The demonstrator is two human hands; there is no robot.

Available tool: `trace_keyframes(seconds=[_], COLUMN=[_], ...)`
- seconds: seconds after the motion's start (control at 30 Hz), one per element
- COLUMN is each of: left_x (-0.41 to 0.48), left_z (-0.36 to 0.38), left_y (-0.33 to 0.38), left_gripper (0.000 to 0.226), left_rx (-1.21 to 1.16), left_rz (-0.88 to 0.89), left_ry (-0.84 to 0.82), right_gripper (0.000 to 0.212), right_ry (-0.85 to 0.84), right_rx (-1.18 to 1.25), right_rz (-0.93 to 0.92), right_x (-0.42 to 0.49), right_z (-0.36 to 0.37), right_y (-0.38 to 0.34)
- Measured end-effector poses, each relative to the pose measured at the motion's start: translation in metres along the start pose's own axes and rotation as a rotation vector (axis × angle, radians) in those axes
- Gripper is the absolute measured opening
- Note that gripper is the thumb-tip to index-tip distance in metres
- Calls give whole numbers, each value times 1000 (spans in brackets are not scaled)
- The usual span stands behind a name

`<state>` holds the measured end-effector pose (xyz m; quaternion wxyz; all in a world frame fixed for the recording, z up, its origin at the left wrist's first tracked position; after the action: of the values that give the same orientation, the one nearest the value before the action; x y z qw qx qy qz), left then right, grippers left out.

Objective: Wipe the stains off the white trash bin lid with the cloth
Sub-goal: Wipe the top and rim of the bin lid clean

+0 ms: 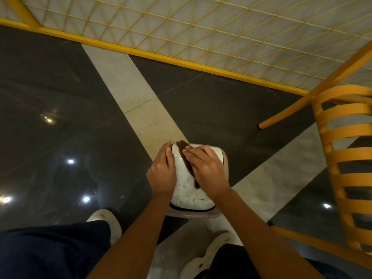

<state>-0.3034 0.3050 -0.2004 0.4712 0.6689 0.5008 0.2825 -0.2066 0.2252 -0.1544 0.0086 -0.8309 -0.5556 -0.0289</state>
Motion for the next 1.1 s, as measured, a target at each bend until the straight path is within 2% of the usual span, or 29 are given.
trace_keyframes(seconds=[0.1,0.17,0.23,0.33,0.43,0.47,0.53,0.6,0.7,0.73,0.8,0.83,0.97,1.1], left_x=[1,2,2,1,4,4,3,2,2,2,2,2,1,1], left_z=[2,2,1,0,1,1,1,0,0,0,0,0,0,0], left_y=[-2,-1,0,1,1,0,1,1,0,0,2,2,4,2], left_gripper=[38,45,49,49,50,50,54,51,43,42,42,42,42,43], left_rx=[12,15,2,26,35,27,3,5,17,11,9,12,9,-6], left_rz=[-24,-4,15,48,28,21,37,45,22,16,17,23,48,38], left_ry=[-8,-6,-1,14,20,17,12,12,21,30,33,28,24,16], right_gripper=[71,78,73,69,62,59,59,61,73,68,37,31,21,28], right_ry=[-43,-174,-79,-78,4,-25,-16,17,122,143,233,259,189,331], right_rx=[37,16,-23,-35,26,-12,-54,37,16,17,95,151,335,428], right_rz=[105,44,-32,-123,113,124,109,80,-30,-9,170,286,615,778], right_x=[8,20,25,19,24,27,28,19,-5,-12,-22,-24,-23,-62], right_z=[0,10,2,6,-2,0,4,8,3,1,-4,-5,5,7], right_y=[14,-6,-29,-31,-9,-16,-34,-39,-21,-9,26,41,75,66])
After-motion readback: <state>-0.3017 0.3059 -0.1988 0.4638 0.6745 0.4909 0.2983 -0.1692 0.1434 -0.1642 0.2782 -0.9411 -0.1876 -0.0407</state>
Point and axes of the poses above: each hand's wrist, its own x-axis towards the middle knuckle, its own z-axis out of the palm, y = z × x, the point moved 9 cm from there along x, towards the middle knuckle, and after that the axes turned 13 degrees about -x, right-handed, at the moved point
